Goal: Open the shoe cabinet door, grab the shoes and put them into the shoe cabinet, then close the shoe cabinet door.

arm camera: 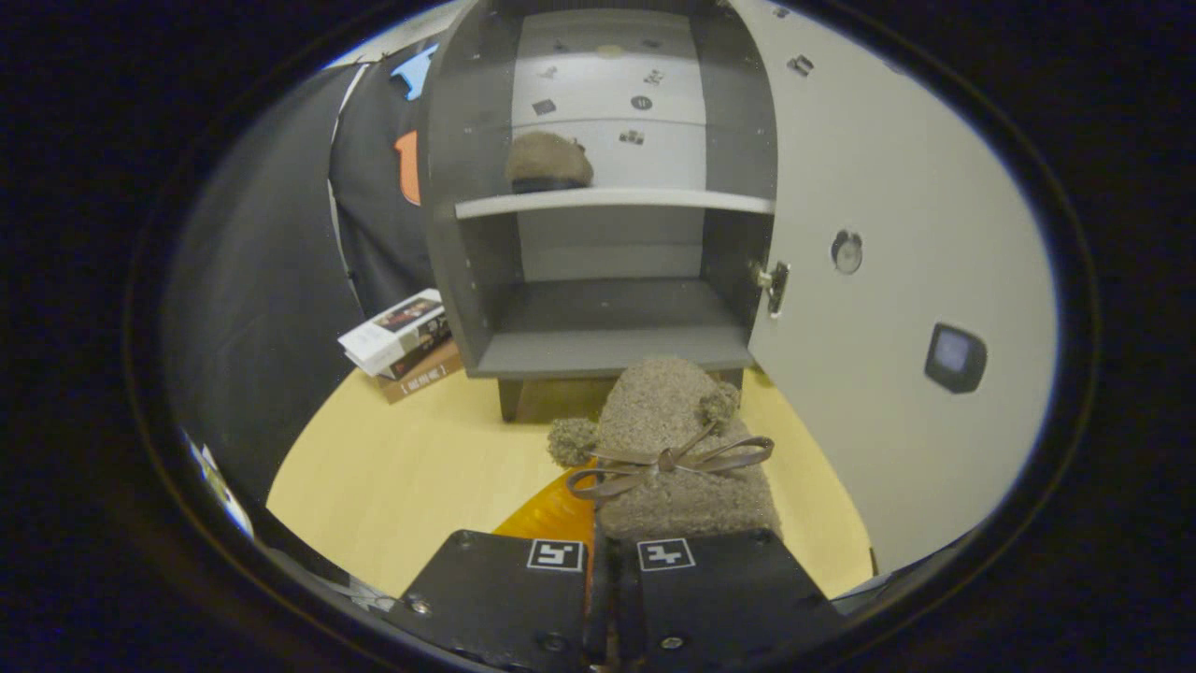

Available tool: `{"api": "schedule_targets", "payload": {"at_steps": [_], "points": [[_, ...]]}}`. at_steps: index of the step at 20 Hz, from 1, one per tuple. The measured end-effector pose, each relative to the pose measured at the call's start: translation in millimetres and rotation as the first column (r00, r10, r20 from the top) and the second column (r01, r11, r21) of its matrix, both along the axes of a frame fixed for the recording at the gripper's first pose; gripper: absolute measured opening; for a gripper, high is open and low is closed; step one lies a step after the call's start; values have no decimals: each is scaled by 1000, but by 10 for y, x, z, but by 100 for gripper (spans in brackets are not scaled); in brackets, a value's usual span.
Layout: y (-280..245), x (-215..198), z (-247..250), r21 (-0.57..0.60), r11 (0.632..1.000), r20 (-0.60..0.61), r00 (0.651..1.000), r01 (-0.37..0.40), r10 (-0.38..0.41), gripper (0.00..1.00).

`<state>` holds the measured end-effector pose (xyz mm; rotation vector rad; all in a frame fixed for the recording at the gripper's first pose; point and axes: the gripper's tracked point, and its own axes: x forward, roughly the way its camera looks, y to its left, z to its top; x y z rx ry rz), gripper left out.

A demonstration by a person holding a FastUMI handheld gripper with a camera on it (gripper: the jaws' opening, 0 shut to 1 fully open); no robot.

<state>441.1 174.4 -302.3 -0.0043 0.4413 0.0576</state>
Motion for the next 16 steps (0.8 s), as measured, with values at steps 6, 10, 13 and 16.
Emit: {"api": "schedule_targets", "payload": {"at_steps": [6,10,13,16], "points": [[-51,-32,1022,-38,999,139,990,-25,30,8],[14,147,1637,-38,998,235,970,-57,64,8],[38,379,2023,-50,996,298,950,-78,90,8],[114,681,2283,-35,994,326,939,-105,111,8]]}}
